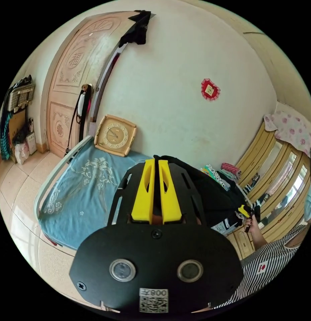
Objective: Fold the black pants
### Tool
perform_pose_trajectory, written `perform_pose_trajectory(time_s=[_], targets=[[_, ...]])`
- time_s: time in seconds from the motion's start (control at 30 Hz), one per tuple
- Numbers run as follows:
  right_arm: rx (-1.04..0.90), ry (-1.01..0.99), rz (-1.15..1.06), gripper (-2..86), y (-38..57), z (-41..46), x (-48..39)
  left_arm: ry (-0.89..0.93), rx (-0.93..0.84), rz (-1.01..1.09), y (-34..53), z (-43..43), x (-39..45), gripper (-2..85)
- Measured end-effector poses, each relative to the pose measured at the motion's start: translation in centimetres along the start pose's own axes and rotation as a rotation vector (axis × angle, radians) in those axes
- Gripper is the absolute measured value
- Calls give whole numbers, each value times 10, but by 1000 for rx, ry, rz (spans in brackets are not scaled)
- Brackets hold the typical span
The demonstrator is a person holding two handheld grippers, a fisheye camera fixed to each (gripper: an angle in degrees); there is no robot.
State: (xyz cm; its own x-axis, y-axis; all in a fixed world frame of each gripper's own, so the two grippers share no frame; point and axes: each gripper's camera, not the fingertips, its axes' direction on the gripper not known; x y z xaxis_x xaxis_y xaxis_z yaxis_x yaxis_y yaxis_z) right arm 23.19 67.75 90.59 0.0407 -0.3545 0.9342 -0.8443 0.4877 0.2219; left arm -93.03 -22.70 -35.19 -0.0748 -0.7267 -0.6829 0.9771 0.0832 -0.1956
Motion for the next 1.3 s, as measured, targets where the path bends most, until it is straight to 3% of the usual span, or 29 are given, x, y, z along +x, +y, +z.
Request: perform_pose_trajectory(time_s=[0.13,0.27,0.53,0.83,1.0,1.17,1.3], targets=[[-77,168,253,8,28,23,107,-127,-279,-49,48,67,-30,19],[-138,151,231,16,33,45,119,-123,-430,-198,103,110,-63,17],[-423,438,-157,83,-41,166,71,-119,-439,-200,103,110,-76,18],[-677,709,-228,108,-57,260,96,-113,-474,-205,108,108,-87,18],[-679,755,-265,40,-44,261,85,-97,-480,-227,115,103,-93,18],[-663,670,-250,18,-47,229,66,-54,-425,-229,112,81,-92,16],[-474,534,-268,14,-58,142,20,-5,-343,-222,103,51,-88,16]])
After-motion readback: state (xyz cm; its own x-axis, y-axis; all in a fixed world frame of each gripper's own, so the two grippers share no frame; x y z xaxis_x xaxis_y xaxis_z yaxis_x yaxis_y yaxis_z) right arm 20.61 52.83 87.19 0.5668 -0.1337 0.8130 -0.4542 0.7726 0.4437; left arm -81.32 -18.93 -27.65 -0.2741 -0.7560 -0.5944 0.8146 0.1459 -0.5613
